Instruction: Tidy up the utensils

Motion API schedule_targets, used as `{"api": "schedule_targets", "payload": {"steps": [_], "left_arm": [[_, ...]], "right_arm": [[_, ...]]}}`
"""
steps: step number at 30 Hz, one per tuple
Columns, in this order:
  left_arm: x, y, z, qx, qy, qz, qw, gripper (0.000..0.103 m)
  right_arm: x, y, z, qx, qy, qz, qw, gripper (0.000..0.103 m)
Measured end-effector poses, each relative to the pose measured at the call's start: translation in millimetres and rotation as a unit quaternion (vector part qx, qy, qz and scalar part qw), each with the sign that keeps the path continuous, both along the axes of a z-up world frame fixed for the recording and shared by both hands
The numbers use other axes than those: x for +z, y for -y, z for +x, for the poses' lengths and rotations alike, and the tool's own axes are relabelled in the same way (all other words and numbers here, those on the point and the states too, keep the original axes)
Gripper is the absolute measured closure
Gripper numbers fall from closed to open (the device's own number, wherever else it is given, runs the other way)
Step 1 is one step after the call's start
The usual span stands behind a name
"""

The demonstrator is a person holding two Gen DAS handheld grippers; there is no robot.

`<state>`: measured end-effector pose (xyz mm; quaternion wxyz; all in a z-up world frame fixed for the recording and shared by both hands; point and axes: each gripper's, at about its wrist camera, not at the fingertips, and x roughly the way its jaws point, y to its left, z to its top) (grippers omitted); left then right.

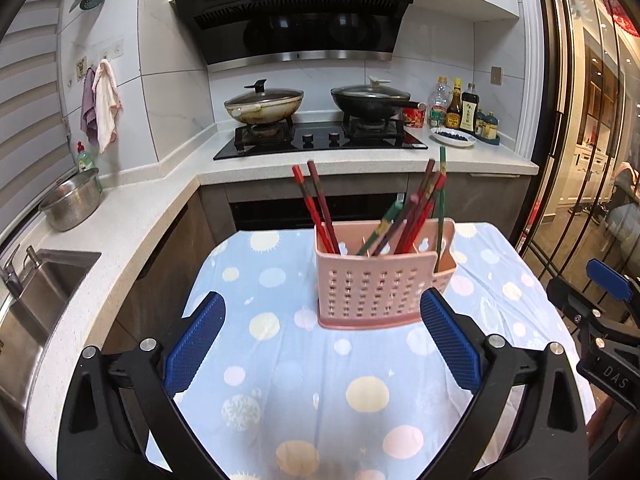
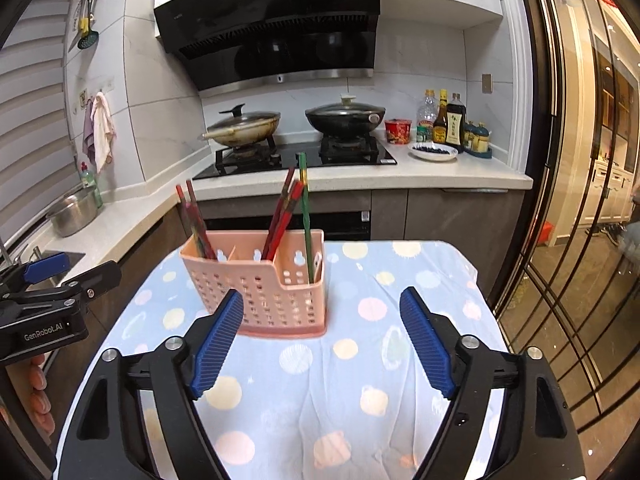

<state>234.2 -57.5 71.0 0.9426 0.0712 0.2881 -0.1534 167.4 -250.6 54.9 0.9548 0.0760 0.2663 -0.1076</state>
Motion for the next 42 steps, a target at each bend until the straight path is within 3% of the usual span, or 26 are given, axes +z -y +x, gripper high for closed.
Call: {"api": "schedule_targets", "payload": {"steps": [9,10,11,18,28,42], "left_arm": [[-29.7,-9.2,-21.1,0.014,-0.031,0.001,0.9994,0.007],[-34.1,-10.1,-24.1,0.016,-0.033,0.002,0.9993,0.007],[-37.6,-10.8,-26.4,0.019,-0.035,0.004,0.9992,0.007],[-55.1,-15.3,-38.4,0.027,-0.051,0.009,0.9983,0.007],[-69.4,-7.7,-58.5,0.025,-0.034,0.041,0.9983,0.007],[-82.8,-13.0,-73.7,0.032,-0.046,0.039,0.9977,0.007]], "right_arm": [[-24.0,-7.1,-27.7,-0.012,-0.027,0.003,1.000,0.017],[-26.5,-7.1,-30.0,-0.010,-0.029,0.009,0.999,0.015],[-28.7,-6.6,-31.2,-0.009,-0.034,0.013,0.999,0.005],[-42.3,-11.2,-43.4,-0.019,-0.036,0.006,0.999,0.007],[-53.6,-18.4,-57.0,-0.020,-0.046,-0.008,0.999,0.007],[-62.4,-24.5,-68.2,-0.018,-0.059,-0.007,0.998,0.007]]}}
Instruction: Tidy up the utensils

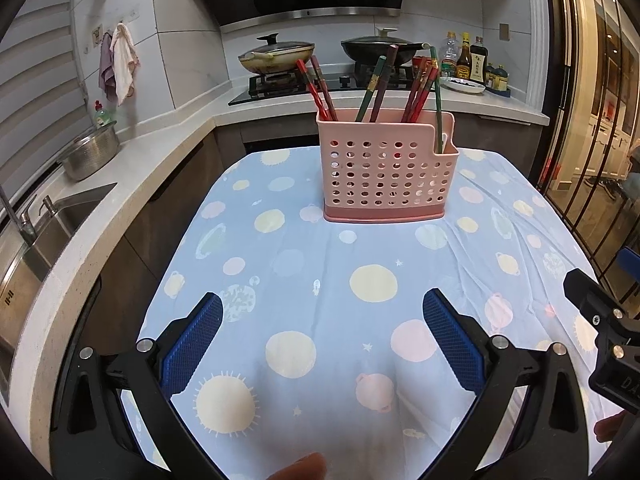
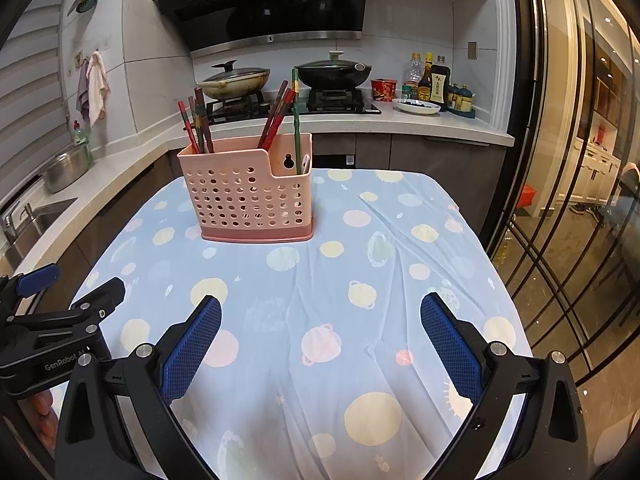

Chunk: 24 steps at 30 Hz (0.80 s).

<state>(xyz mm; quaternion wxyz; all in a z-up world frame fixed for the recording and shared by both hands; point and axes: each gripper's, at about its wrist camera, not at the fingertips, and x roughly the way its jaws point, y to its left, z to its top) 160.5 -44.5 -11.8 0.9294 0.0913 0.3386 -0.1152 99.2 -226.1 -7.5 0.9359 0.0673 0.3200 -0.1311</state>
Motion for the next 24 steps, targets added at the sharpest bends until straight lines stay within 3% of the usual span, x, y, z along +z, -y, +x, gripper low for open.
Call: {"api": "schedule_targets", "payload": {"steps": [11,24], "left_arm": [[-12.3,-13.1,-2.7,0.014,-0.024,-0.009,0.9996,0.007],[-14.8,-19.0,-4.3,0.024,-0.024,-0.009,0.9994,0.007]], "right_arm": [[-7.0,-1.6,-10.8,-0.006,-0.012,-0.001,1.000,0.007],[-14.3,-2.7,-13.0,-0.009,-0.024,-0.005,1.000,0.007]]}}
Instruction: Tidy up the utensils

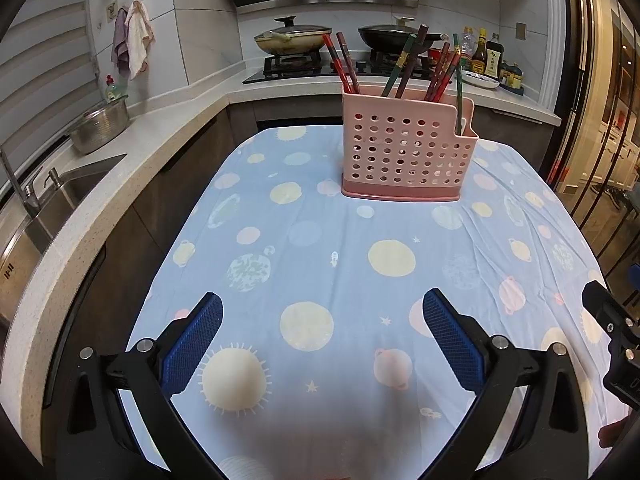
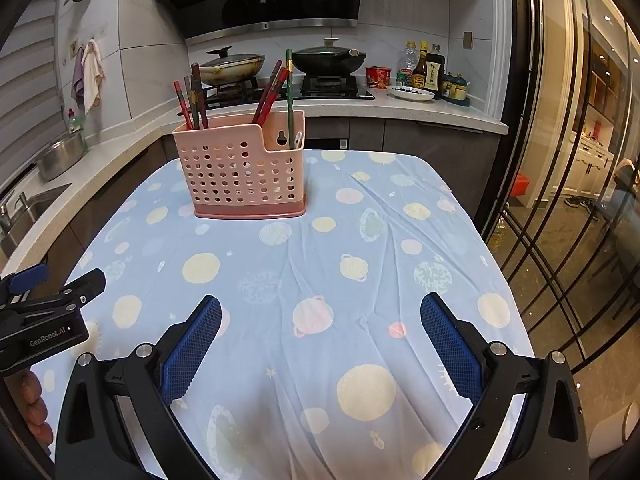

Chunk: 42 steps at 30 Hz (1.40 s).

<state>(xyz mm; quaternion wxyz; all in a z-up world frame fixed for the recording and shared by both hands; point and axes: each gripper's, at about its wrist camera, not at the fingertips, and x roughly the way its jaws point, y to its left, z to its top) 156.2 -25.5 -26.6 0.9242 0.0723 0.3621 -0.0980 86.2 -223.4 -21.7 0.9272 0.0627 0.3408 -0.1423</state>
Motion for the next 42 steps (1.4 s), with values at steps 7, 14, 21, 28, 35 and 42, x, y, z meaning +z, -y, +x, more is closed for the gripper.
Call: {"api": "schedule_targets", "payload": {"steps": [7,14,21,28,35,42], "left_arm": [[-0.3,-0.8,0.5,0.005,0.001,0.002,1.0000,0.007],[-0.7,-4.0,2.2,0.010,0.001,0.004,0.9999,0.007],[-0.4,-7.4,3.5,0.014,0.002,0.005,0.9999,0.007],[1.3,-7.5,3.6,0.014,0.003,0.006,0.9999,0.007],[2.8,-7.9,4.9,0.016,0.003,0.006,0.9998,0.007],[2.8,-8.1,4.9,0.016,0.003,0.006,0.9998,0.007]], "right_arm": [[-1.6,0.1,0.8,0.000,-0.002,0.000,1.000,0.007],[-3.1,2.3,1.8,-0.003,-0.003,0.002,1.000,0.007],[-3.5,3.5,1.6,-0.005,-0.003,0.001,1.000,0.007],[-3.8,3.1,2.1,-0.004,-0.003,0.000,1.000,0.007],[-4.4,3.6,2.7,-0.004,-0.004,0.001,1.000,0.007],[-4.7,4.1,3.2,-0.004,-0.005,0.001,1.000,0.007]]}}
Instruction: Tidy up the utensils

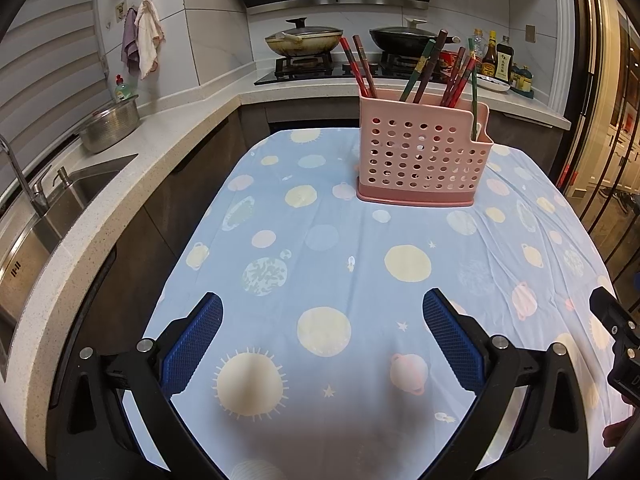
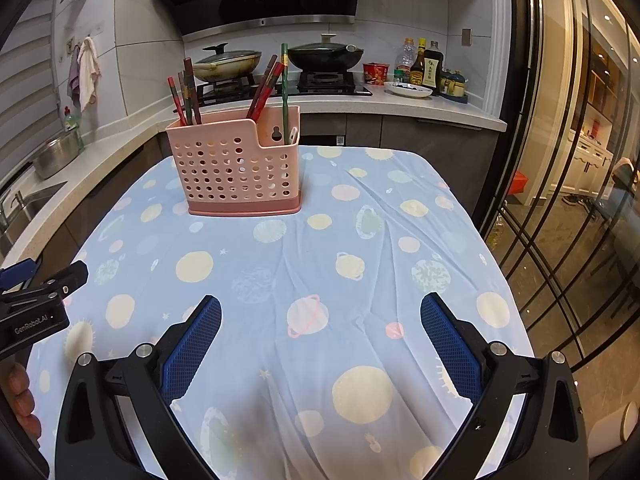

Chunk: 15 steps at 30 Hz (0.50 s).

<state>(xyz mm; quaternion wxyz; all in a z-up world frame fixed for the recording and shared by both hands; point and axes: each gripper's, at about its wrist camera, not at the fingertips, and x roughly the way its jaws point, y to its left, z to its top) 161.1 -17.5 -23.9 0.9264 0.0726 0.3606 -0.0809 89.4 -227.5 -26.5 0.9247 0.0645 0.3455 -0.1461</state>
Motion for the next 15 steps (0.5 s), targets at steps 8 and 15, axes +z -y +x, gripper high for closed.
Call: {"api": "schedule_targets", "payload": {"steps": [8,15], "left_arm": [[0.5,0.2,-0.3,-0.001,0.002,0.002,1.0000,0.007],[1.1,0.2,0.6,0.003,0.003,0.006,1.0000,0.007]], "right_arm": [[-0.6,0.6,-0.1,0.000,0.000,0.001,1.000,0.007],[-0.6,0.4,0.0,0.000,0.000,0.000,1.000,0.007]]}}
